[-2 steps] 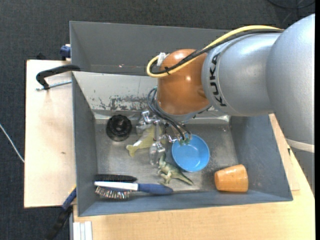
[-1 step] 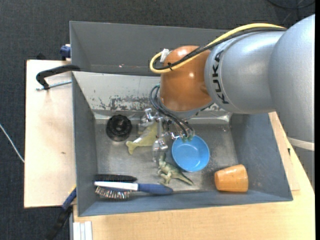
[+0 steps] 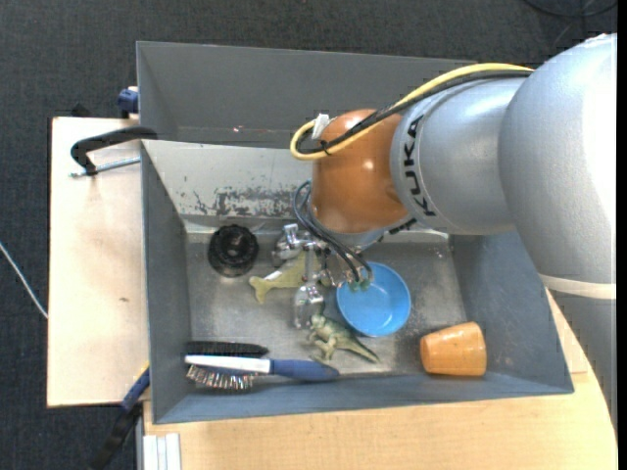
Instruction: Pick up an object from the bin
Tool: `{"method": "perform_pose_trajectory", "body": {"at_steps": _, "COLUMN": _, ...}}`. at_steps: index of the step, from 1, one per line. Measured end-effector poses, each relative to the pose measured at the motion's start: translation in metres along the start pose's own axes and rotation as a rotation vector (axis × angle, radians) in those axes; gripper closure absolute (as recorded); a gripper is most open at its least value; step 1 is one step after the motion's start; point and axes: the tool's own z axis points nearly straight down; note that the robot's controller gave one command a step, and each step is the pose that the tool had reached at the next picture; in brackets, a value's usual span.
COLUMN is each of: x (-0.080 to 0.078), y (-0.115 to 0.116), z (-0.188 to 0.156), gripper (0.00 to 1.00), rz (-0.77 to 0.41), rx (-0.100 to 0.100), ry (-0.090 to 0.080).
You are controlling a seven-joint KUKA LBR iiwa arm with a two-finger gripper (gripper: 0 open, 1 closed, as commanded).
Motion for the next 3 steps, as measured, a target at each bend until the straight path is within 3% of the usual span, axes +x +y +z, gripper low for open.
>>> {"method": "perform_pose_trajectory", "body": {"at_steps": 1, "x": -0.001, "y": 0.001, "z": -0.002, "gripper": 0.00, "rz": 0.000, "rx": 0.001, "ry": 0.001}}
{"method": "perform_pose_trajectory", "body": {"at_steps": 2, "x": -0.002, "y": 0.001, "z": -0.002, "gripper": 1.00, "rz": 0.000, "rx": 0.001, "ry": 0.001}}
{"method": "perform_pose_trajectory", "body": {"at_steps": 3, "x": -0.004, "y": 0.001, "z": -0.018, "gripper": 1.00, "rz": 0.001, "rx": 0.001, "ry": -0.003}}
